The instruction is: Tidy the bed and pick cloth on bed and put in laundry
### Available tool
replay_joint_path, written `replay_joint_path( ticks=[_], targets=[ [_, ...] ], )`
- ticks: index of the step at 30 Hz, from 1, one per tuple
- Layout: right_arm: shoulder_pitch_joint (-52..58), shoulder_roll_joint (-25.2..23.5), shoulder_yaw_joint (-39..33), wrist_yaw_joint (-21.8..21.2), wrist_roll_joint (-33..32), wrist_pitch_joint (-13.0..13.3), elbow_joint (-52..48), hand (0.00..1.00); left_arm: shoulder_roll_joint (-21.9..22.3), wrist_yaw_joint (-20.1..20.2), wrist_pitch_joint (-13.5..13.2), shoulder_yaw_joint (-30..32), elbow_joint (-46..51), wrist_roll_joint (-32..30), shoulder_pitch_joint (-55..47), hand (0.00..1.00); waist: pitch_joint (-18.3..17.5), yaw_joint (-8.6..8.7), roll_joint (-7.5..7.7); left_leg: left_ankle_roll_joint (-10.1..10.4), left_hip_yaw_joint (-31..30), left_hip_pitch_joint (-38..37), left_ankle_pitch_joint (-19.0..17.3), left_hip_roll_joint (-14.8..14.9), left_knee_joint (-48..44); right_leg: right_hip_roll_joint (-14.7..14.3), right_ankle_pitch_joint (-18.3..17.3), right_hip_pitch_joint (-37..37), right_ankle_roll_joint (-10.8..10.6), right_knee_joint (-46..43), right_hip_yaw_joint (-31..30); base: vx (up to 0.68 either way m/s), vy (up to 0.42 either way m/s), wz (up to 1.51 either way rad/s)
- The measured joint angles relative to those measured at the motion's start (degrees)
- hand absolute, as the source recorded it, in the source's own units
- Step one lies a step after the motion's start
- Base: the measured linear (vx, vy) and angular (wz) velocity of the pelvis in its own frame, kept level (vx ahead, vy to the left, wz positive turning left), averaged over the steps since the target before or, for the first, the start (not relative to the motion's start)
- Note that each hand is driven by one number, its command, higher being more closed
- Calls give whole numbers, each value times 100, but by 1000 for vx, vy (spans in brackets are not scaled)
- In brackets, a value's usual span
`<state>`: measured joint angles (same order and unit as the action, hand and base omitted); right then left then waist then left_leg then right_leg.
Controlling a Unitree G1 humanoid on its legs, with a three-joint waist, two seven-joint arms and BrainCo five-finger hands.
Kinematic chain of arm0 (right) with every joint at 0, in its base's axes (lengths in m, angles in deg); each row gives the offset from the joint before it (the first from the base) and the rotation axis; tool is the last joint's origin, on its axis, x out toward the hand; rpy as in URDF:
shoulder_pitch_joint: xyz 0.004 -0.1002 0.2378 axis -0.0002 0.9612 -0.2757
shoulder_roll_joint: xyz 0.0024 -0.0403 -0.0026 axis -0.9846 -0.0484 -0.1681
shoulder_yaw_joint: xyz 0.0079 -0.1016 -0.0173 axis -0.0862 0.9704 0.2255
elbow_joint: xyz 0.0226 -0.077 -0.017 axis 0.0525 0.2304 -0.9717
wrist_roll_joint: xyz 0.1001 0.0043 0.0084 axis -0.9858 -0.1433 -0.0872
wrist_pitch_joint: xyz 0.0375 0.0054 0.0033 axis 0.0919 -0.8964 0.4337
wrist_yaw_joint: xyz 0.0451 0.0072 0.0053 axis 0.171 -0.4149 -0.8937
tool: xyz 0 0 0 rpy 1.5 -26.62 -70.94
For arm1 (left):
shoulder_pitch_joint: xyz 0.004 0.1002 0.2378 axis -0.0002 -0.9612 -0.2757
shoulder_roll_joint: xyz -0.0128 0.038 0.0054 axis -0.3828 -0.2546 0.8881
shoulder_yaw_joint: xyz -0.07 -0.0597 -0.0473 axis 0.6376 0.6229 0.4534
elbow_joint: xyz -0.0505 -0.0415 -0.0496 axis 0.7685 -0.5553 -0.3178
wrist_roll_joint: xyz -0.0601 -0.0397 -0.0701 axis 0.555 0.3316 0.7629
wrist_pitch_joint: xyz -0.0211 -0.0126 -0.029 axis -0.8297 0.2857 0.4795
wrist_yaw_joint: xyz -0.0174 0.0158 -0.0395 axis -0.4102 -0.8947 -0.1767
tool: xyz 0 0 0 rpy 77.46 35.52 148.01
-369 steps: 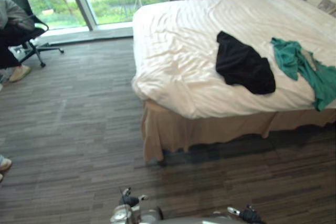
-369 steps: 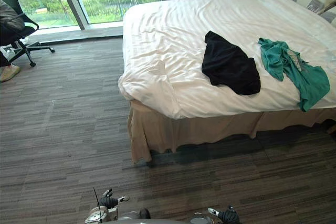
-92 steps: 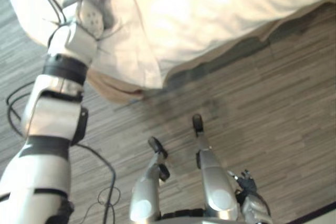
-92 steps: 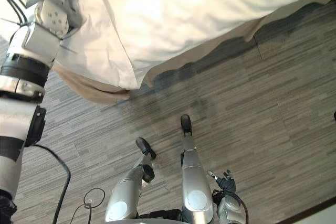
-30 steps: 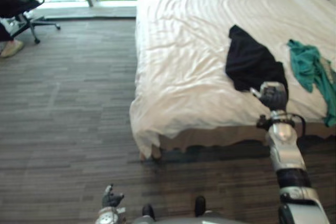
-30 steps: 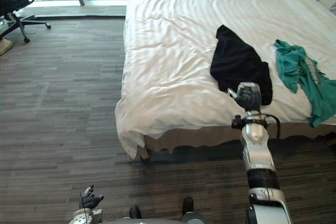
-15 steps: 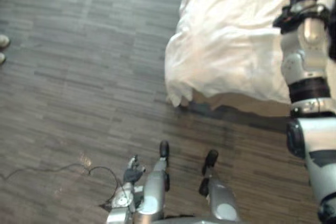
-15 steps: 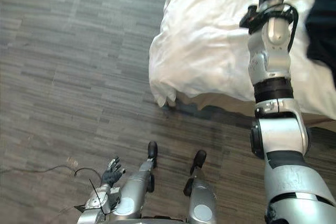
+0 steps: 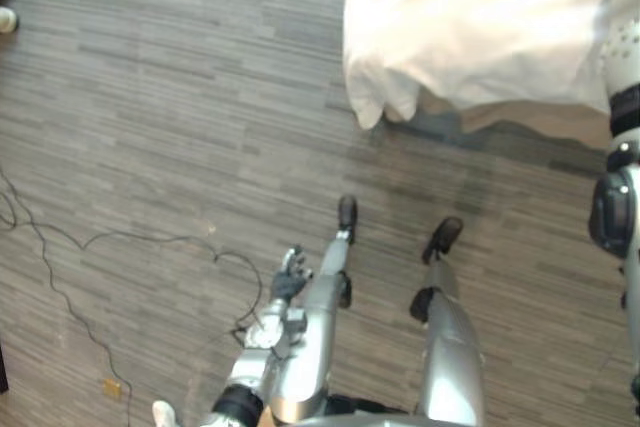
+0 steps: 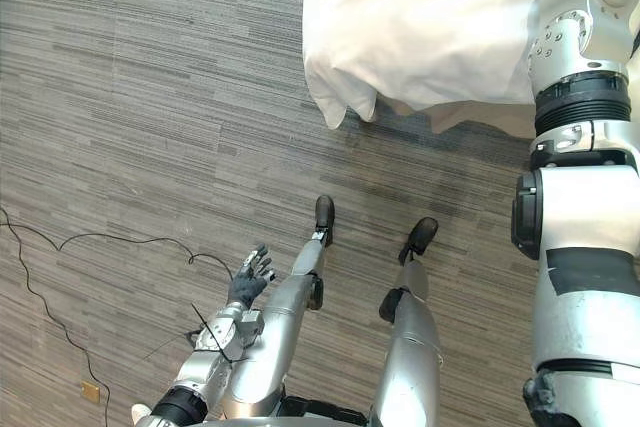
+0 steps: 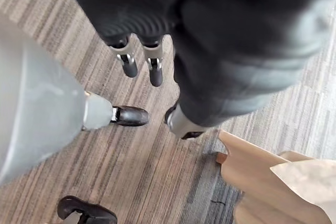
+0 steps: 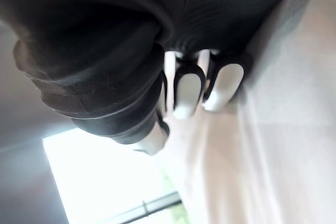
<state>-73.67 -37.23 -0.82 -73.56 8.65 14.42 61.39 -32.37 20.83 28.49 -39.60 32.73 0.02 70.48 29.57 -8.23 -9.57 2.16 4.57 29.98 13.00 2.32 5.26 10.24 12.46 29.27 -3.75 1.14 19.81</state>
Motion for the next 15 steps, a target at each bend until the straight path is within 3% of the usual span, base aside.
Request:
replay_joint_path(
  ticks=[4,9,10,11,14,15],
  targets=[
    [1075,-216,-584,-101,66,55,-961,100,78,-15,15,122,14,5,-21,0,-79,164,100,28,155,-3,-22,-13,0,55,-50,128,-41,-200,-118,-1,31,-10],
    [3679,-1455,-1792,-101,45,112,-2042,100,65,-28,83,623,-2,81,-201,0,-559,457,778,-32,517,-400,-156,19,0,54,-199,0,-27,-412,-408,30,-4,-27],
    [4042,-1583,-1976,-66,20,62,-2039,100,65,-29,104,678,-19,91,-204,0,-603,462,855,-13,557,-482,-192,22,1,57,-252,-46,-21,-438,-443,46,-13,-23],
    [4827,-1810,-2459,143,-57,-178,-1895,100,64,-35,115,754,-31,106,-201,0,-656,495,942,-25,589,-625,-235,24,3,65,-333,-131,-15,-520,-480,39,-11,-15],
    [5889,-2094,-3093,422,-148,-443,-1610,100,51,-41,124,892,-45,109,-240,0,-662,589,954,-25,644,-708,-247,22,12,68,-358,-176,-22,-540,-541,50,-15,-12],
    [6245,-2234,-3391,527,-155,-542,-1589,100,42,-63,153,991,-109,109,-279,0,-662,738,954,-12,700,-789,-259,22,18,63,-350,-221,-30,-532,-595,39,-13,-20]
  ],
)
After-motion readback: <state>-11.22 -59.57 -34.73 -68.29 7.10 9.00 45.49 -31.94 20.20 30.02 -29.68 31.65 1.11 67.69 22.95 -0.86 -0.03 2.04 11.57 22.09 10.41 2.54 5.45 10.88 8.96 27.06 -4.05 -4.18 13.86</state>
